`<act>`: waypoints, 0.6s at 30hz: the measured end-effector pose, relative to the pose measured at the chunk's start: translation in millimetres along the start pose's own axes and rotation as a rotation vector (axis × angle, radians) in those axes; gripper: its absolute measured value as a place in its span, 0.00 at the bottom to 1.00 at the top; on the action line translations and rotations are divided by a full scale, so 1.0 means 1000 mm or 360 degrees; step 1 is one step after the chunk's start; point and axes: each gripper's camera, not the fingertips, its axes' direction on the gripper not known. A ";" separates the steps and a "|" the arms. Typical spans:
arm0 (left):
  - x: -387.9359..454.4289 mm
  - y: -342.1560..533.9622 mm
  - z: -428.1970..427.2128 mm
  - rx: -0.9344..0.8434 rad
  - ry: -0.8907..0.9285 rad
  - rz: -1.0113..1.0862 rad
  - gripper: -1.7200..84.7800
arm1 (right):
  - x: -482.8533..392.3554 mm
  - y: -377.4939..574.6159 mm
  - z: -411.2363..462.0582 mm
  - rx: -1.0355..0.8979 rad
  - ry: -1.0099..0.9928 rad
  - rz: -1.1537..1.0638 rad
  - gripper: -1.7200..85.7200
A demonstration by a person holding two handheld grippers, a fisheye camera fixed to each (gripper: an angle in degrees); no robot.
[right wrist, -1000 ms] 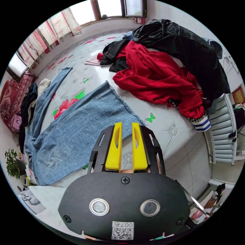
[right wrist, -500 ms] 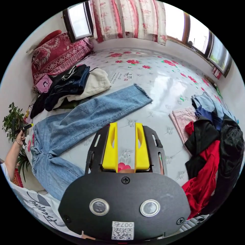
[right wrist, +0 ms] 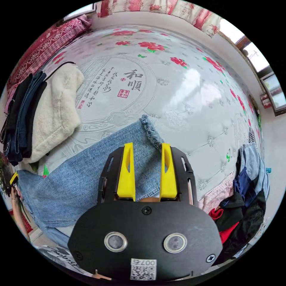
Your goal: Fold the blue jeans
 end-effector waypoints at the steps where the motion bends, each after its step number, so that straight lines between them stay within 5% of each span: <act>1: -0.004 0.002 -0.004 -0.0001 0.0020 -0.0003 0.06 | 0.001 0.001 -0.001 0.0009 0.0028 0.0046 0.07; 4: -0.023 0.012 -0.030 0.0082 0.0147 -0.0093 0.06 | 0.003 0.018 -0.022 0.0089 -0.0050 -0.0070 0.03; 9: -0.032 0.048 -0.101 0.0302 0.0232 -0.0103 0.06 | 0.071 0.106 -0.143 0.0737 -0.0360 0.0121 0.02; 15: -0.005 0.117 -0.183 0.0558 0.0292 -0.0066 0.06 | 0.062 0.184 -0.198 0.0827 -0.0189 -0.0069 0.04; 18: 0.005 0.141 -0.184 0.0528 0.0301 -0.0048 0.06 | 0.035 0.173 -0.174 0.0568 -0.0202 -0.0135 0.08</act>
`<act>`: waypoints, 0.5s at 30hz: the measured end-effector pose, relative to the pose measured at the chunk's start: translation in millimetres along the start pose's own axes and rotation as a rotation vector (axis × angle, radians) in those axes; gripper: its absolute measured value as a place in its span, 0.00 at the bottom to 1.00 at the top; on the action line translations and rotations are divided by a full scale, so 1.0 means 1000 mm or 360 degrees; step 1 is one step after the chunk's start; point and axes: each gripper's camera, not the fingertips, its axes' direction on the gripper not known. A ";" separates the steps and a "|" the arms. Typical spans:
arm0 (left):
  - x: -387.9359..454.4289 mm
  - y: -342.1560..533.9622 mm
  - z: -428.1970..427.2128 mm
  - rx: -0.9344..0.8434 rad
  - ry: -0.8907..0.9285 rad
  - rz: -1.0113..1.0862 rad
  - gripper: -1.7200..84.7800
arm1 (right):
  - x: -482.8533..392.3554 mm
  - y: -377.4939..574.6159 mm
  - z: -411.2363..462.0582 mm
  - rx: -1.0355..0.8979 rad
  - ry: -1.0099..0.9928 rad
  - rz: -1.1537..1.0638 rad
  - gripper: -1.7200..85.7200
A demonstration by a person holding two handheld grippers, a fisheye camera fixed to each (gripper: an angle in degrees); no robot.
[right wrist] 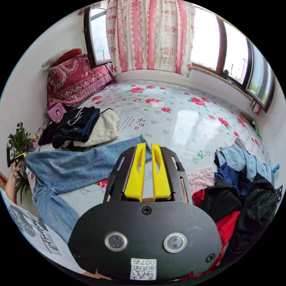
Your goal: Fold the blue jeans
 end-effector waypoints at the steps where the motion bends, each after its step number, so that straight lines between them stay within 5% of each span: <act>1: 0.001 0.008 -0.001 0.0002 0.0005 0.0000 0.07 | -0.005 -0.002 0.009 -0.0055 -0.0021 0.0000 0.09; 9: -0.009 0.036 -0.020 0.0070 0.0056 -0.0022 0.07 | -0.077 -0.075 0.149 -0.0435 -0.0182 -0.0028 0.16; 15: -0.016 0.054 -0.031 0.0103 0.0082 -0.0068 0.07 | -0.094 -0.099 0.246 -0.0770 0.0005 -0.0064 0.16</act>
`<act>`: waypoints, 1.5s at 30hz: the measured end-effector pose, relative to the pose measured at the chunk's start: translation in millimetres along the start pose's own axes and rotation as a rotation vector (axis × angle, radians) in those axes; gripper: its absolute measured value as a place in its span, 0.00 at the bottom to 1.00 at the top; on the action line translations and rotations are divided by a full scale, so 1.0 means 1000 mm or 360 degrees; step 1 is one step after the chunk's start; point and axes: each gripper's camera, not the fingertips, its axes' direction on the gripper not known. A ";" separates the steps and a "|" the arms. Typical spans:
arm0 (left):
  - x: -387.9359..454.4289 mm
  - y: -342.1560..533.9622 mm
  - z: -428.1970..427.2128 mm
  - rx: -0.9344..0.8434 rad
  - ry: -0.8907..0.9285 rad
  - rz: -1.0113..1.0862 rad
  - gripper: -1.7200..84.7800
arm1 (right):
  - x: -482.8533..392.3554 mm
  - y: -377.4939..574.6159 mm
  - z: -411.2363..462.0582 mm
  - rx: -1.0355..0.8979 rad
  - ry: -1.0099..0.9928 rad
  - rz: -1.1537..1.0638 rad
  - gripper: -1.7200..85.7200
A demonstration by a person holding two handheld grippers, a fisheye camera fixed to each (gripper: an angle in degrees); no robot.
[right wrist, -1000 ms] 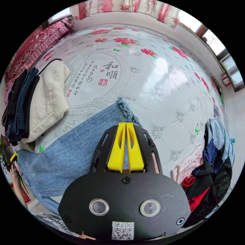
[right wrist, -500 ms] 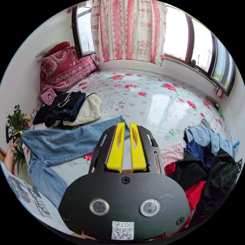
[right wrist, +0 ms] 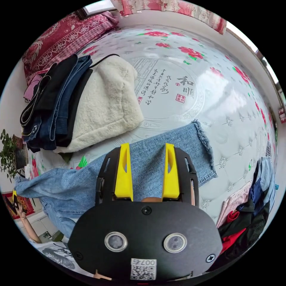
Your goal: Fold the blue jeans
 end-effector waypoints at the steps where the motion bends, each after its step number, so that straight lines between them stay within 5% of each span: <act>1: -0.006 0.003 -0.001 0.0011 0.0020 -0.0041 0.07 | 0.000 0.004 -0.007 0.0127 0.0030 0.0005 0.15; 7: -0.034 0.007 0.003 0.0054 0.0069 -0.0169 0.07 | 0.024 0.049 -0.031 0.0284 0.0060 -0.0026 0.05; 10: -0.033 0.009 -0.013 0.0081 0.0039 -0.0136 0.07 | 0.064 0.119 -0.100 0.0724 -0.0150 0.0118 0.04; 12: -0.031 0.017 -0.029 0.0122 0.0014 -0.0124 0.07 | 0.090 0.209 -0.162 0.1126 -0.0268 0.0077 0.03; 17: -0.029 0.066 -0.065 0.0201 0.0013 -0.0144 0.07 | 0.133 0.421 -0.225 0.1463 -0.0393 0.0144 0.03; 21: -0.029 0.137 -0.058 -0.0062 -0.0107 -0.0150 0.07 | 0.168 0.588 -0.175 0.1108 -0.0490 0.0609 0.05; 24: -0.059 0.205 -0.039 -0.0297 -0.0109 -0.0474 0.08 | 0.196 0.690 -0.121 0.0779 -0.0578 0.1130 0.07; 27: -0.073 0.248 -0.035 -0.0302 -0.0038 -0.0722 0.09 | 0.201 0.750 -0.109 0.0762 -0.0538 0.1263 0.09; 37: -0.064 0.231 -0.042 -0.0262 -0.0268 -0.0764 0.12 | 0.251 0.705 -0.126 0.0792 -0.0570 0.1115 0.15; 45: -0.095 0.259 -0.065 -0.0022 -0.0097 -0.1120 0.14 | 0.287 0.657 -0.076 0.0399 -0.0531 0.1412 0.12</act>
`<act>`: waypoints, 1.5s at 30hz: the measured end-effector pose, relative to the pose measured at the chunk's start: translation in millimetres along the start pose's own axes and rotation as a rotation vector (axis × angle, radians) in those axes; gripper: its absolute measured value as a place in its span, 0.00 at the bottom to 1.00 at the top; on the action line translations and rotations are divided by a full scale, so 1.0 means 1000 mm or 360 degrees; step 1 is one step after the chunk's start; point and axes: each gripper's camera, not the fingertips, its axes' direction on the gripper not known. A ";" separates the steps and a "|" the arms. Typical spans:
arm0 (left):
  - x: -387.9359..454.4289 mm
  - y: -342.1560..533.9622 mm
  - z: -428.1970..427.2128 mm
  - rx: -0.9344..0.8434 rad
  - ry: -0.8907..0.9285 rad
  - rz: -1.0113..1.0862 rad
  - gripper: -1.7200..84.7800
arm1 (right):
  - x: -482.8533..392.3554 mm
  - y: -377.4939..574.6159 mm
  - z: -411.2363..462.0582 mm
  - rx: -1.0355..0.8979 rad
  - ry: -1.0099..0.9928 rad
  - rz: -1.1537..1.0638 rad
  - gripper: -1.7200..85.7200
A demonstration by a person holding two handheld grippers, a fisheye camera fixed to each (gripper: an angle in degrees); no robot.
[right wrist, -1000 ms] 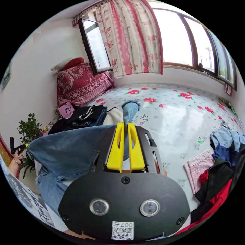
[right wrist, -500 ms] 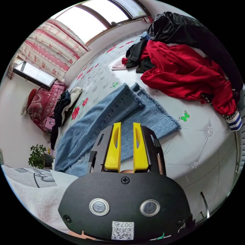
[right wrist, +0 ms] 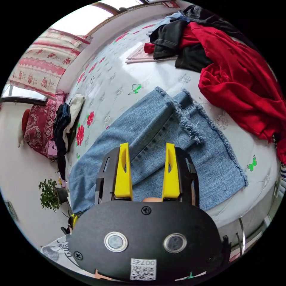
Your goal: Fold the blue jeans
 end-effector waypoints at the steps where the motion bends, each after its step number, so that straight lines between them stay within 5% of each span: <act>1: -0.006 -0.003 -0.002 0.0026 0.0026 -0.0044 0.15 | 0.003 -0.001 0.000 0.0002 0.0020 0.0016 0.10; 7: 0.002 -0.037 0.023 -0.0064 0.0072 -0.0095 0.17 | 0.011 -0.004 -0.056 0.0161 -0.0594 -0.0250 0.02; 9: 0.008 -0.047 0.034 -0.0131 -0.0043 -0.0131 0.11 | 0.010 0.005 -0.104 0.0290 -0.0866 -0.0432 0.02; 15: 0.056 -0.051 -0.035 0.0084 0.0255 0.0197 0.02 | 0.067 0.053 -0.206 0.0640 -0.1053 -0.0730 0.02; 17: 0.053 -0.043 -0.049 0.0087 0.0192 0.0286 0.01 | 0.099 0.064 -0.193 0.0569 -0.0894 -0.0596 0.02; 21: 0.004 -0.020 0.021 -0.0334 -0.0112 0.0154 0.01 | 0.168 0.082 -0.079 0.0056 -0.0586 -0.0093 0.02; 26: -0.016 -0.011 0.029 -0.0322 -0.0039 -0.0051 0.01 | 0.193 0.103 -0.038 0.0104 -0.0688 0.0201 0.02; 35: -0.001 -0.005 0.013 -0.0251 0.0024 -0.0028 0.01 | 0.141 0.115 -0.044 0.0129 -0.0116 -0.0061 0.04; 45: 0.037 -0.007 0.060 -0.0526 -0.0466 0.0329 0.02 | -0.146 0.108 0.070 -0.0225 -0.0431 -0.1327 0.09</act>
